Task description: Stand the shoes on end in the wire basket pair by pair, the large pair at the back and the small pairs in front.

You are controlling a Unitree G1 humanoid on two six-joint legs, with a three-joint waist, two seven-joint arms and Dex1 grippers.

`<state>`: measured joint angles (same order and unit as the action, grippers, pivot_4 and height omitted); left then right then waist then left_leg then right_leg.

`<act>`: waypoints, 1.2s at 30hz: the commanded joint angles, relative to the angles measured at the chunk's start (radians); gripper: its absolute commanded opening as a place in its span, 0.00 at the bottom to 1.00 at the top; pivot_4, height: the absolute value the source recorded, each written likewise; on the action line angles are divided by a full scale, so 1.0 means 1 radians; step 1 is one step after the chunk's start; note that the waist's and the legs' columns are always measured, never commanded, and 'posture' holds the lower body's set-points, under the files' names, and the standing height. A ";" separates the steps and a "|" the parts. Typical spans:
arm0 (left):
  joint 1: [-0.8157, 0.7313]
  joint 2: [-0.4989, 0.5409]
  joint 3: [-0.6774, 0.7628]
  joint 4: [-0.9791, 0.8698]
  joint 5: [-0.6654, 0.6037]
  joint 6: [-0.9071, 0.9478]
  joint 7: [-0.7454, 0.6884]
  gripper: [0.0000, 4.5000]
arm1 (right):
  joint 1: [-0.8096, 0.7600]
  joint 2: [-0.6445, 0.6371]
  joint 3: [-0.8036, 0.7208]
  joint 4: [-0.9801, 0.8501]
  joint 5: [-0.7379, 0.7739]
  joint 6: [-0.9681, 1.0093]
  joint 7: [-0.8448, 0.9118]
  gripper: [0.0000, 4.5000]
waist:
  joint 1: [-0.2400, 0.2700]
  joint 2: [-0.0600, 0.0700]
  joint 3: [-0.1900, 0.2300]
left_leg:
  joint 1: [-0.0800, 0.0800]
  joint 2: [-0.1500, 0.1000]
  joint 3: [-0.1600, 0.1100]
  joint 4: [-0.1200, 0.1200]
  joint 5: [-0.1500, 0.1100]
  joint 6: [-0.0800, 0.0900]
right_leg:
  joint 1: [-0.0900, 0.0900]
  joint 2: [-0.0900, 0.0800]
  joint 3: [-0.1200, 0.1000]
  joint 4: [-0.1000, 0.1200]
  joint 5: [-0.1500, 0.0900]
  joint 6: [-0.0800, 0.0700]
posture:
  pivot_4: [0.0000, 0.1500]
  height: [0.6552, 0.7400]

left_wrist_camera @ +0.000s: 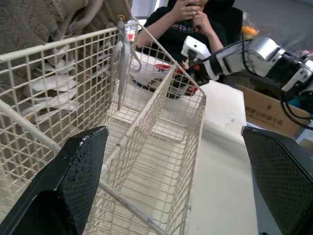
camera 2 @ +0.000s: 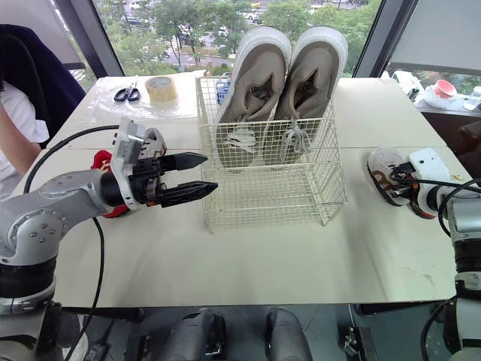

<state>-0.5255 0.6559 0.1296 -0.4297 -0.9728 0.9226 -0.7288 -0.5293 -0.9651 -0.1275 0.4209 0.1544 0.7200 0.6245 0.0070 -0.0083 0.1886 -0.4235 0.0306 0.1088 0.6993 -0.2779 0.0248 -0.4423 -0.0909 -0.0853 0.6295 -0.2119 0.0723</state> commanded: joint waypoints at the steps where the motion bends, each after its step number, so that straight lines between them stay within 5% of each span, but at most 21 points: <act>1: -0.049 0.005 0.006 0.016 0.008 -0.027 -0.015 1.00 | -0.044 -0.050 -0.105 -0.141 -0.010 -0.034 -0.067 0.05 | 0.001 0.001 0.000 | 0.000 0.000 0.000 0.000 0.000 0.000 | 0.000 0.000 0.000 0.000 0.000 0.000 | 1.00 1.00; 10: -0.186 -0.015 0.046 0.156 -0.063 -0.004 -0.061 1.00 | -0.249 -0.046 -0.254 -0.453 0.094 -0.228 -0.081 0.05 | 0.002 0.002 0.001 | 0.000 0.000 0.000 -0.001 0.000 0.000 | -0.001 0.001 0.000 0.000 0.000 0.000 | 1.00 1.00; 18: -0.307 -0.005 0.058 0.299 -0.107 0.034 -0.117 1.00 | -0.326 -0.013 -0.049 -0.807 0.212 -0.373 0.162 0.05 | -0.001 0.001 0.000 | 0.000 0.001 0.000 0.000 0.000 -0.001 | 0.000 0.002 0.000 0.000 0.000 0.000 | 1.00 1.00; 27: -0.377 -0.003 0.110 0.361 -0.177 0.100 -0.125 1.00 | -0.251 -0.024 0.063 -0.818 0.103 -0.692 0.361 0.05 | 0.003 0.000 0.001 | -0.002 0.001 0.000 0.000 0.000 0.000 | 0.000 0.001 0.000 -0.001 0.000 0.000 | 1.00 1.00; 36: -0.368 -0.008 0.129 0.340 -0.222 0.125 -0.096 1.00 | -0.254 0.016 0.118 -0.771 0.010 -0.837 0.379 0.05 | 0.002 0.000 0.001 | 0.000 0.001 0.000 0.000 0.001 -0.001 | 0.000 0.001 0.000 0.000 0.000 0.000 | 1.00 1.00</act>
<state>-0.8771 0.6431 0.2224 -0.0618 -1.1695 1.0440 -0.8305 -0.7551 -0.9555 0.0114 -0.3439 0.1683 -0.0950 1.0102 0.0090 -0.0080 0.1895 -0.4239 0.0318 0.1085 0.6996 -0.2771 0.0233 -0.4427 -0.0897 -0.0851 0.6298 -0.2119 0.0725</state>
